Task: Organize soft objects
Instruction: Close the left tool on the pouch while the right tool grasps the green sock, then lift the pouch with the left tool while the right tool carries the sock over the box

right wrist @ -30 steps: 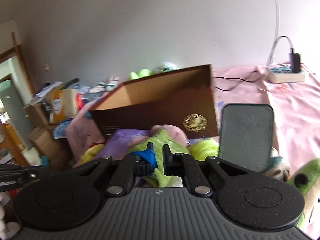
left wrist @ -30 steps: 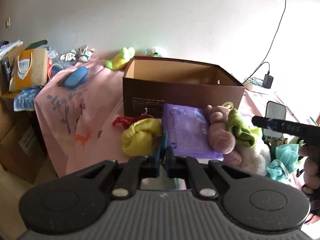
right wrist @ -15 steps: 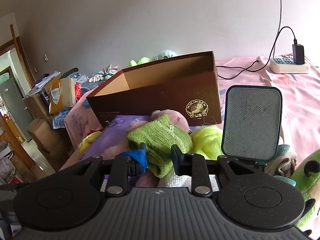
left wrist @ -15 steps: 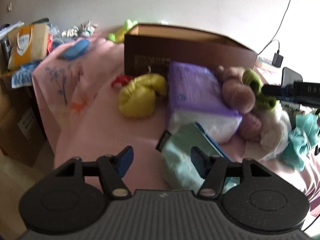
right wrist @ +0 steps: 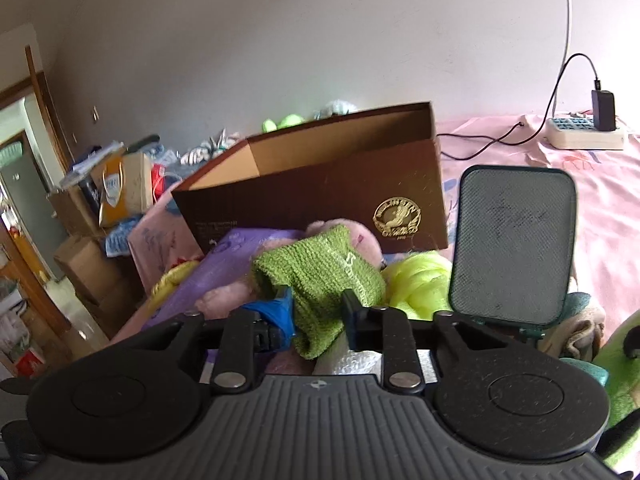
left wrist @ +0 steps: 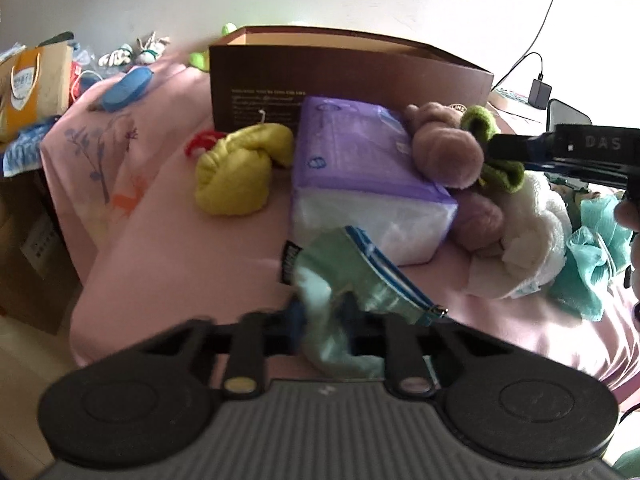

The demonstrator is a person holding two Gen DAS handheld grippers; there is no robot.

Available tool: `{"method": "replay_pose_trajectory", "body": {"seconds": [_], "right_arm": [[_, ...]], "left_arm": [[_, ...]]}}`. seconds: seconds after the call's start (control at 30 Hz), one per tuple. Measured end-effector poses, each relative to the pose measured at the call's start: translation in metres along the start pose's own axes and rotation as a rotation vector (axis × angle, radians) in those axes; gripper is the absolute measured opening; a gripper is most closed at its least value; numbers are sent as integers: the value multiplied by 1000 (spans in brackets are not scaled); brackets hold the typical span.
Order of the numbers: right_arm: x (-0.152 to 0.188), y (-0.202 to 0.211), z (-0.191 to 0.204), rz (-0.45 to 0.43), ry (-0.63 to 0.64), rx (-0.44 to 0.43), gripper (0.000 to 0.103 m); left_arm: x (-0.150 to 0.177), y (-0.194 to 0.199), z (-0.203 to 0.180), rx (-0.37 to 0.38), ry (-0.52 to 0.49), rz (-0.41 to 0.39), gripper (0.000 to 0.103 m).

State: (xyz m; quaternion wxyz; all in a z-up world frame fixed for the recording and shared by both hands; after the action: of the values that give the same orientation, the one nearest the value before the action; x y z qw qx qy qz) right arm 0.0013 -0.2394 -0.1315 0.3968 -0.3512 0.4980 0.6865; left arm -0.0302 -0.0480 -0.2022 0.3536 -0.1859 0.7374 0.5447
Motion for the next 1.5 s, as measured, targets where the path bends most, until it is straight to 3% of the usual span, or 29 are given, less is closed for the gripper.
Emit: {"method": "replay_pose_trajectory", "body": {"seconds": [0.23, 0.4, 0.6, 0.73, 0.83, 1.07, 1.17, 1.5], "right_arm": [[-16, 19, -4, -97, 9, 10, 0], [-23, 24, 7, -143, 40, -65, 4], [-18, 8, 26, -110, 136, -6, 8], [-16, -4, 28, -115, 194, 114, 11], [-13, -9, 34, -86, 212, 85, 12], [-8, -27, 21, -50, 209, 172, 10], [-10, -22, 15, -57, 157, 112, 1], [-68, 23, 10, -218, 94, 44, 0]], "left_arm": [[-17, 33, -4, 23, 9, -78, 5], [-46, 62, -11, 38, -4, -175, 5], [-74, 72, -8, 52, 8, -242, 5], [-89, 75, -9, 52, 2, -275, 5], [-97, 76, -9, 64, 0, -289, 5], [-111, 71, -11, 72, -6, -301, 5], [-121, 69, -11, 78, -10, -311, 5], [-180, 68, -2, 94, -23, -385, 5]]}}
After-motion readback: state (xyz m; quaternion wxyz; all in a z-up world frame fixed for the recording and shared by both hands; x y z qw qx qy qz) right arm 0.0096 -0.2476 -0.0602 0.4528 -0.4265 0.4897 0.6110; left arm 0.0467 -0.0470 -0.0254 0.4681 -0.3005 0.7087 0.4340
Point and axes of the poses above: each gripper's, at about its wrist camera, not at the fingertips, and y roughly against the way its jaws point, z to its left, x to its underside, the point moved 8 cm from there along -y, roughly the way its jaws point, and after that the axes turned 6 degrees about x, right-handed, at the moved point
